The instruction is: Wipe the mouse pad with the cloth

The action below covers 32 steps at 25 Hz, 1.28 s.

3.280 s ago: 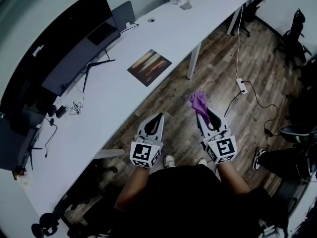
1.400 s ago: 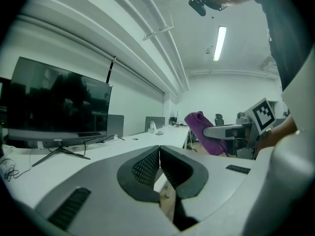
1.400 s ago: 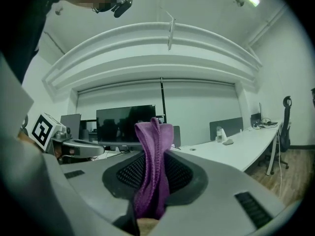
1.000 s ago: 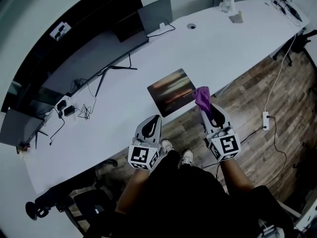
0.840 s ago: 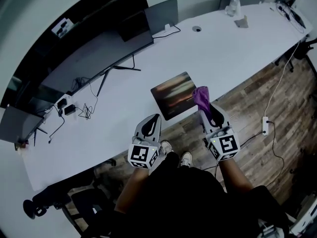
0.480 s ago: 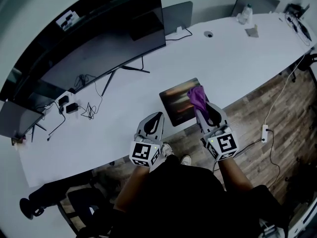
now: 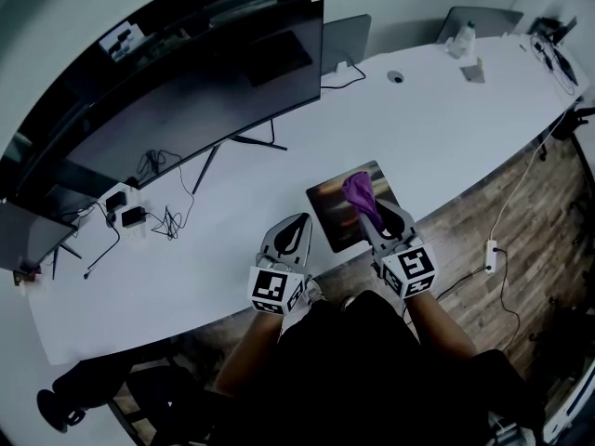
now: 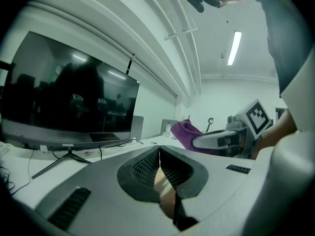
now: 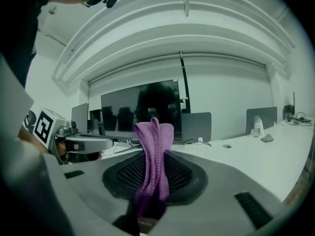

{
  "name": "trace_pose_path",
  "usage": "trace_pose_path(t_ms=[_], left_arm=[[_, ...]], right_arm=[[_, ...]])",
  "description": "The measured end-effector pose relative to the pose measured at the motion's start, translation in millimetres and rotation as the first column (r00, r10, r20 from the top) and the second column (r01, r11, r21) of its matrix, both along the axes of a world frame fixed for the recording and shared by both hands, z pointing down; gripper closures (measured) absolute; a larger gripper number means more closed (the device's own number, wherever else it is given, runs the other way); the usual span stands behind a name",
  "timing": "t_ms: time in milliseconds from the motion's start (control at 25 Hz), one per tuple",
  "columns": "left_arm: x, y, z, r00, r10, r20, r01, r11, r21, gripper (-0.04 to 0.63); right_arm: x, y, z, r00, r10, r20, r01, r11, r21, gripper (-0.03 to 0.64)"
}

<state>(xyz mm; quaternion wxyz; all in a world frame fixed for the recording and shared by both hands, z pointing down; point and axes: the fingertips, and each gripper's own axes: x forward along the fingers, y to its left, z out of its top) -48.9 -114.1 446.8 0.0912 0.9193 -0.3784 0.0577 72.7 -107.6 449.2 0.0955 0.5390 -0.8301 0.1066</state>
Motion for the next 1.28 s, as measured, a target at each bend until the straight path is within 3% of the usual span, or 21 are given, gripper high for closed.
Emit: trace_pose_path(t_ms=[240, 400, 560, 800, 960, 1280], left_arm=[[-6, -15, 17, 0.999, -0.044, -0.009, 0.043, 0.998, -0.048, 0.575], [-17, -21, 31, 0.994, -0.11, 0.027, 0.112, 0.991, -0.078, 0.574], [-29, -24, 44, 0.982, -0.17, 0.087, 0.178, 0.979, -0.095, 0.574], [-43, -23, 45, 0.964, -0.251, 0.087, 0.26, 0.958, -0.12, 0.574], [-57, -18, 64, 0.948, -0.284, 0.146, 0.306, 0.94, -0.153, 0.574], [-79, -6, 80, 0.928, -0.325, 0.181, 0.356, 0.916, -0.185, 0.574]], right_arm=[[-7, -23, 45, 0.999, -0.038, -0.003, 0.038, 0.995, -0.095, 0.505], [-15, -38, 73, 0.996, -0.09, 0.027, 0.093, 0.983, -0.161, 0.506], [-27, -49, 101, 0.99, -0.133, 0.049, 0.141, 0.961, -0.238, 0.506], [-47, -59, 133, 0.98, -0.165, 0.11, 0.193, 0.921, -0.338, 0.506], [-55, -63, 152, 0.982, -0.16, 0.097, 0.186, 0.897, -0.401, 0.506], [-73, -67, 175, 0.985, -0.167, 0.053, 0.173, 0.871, -0.459, 0.506]])
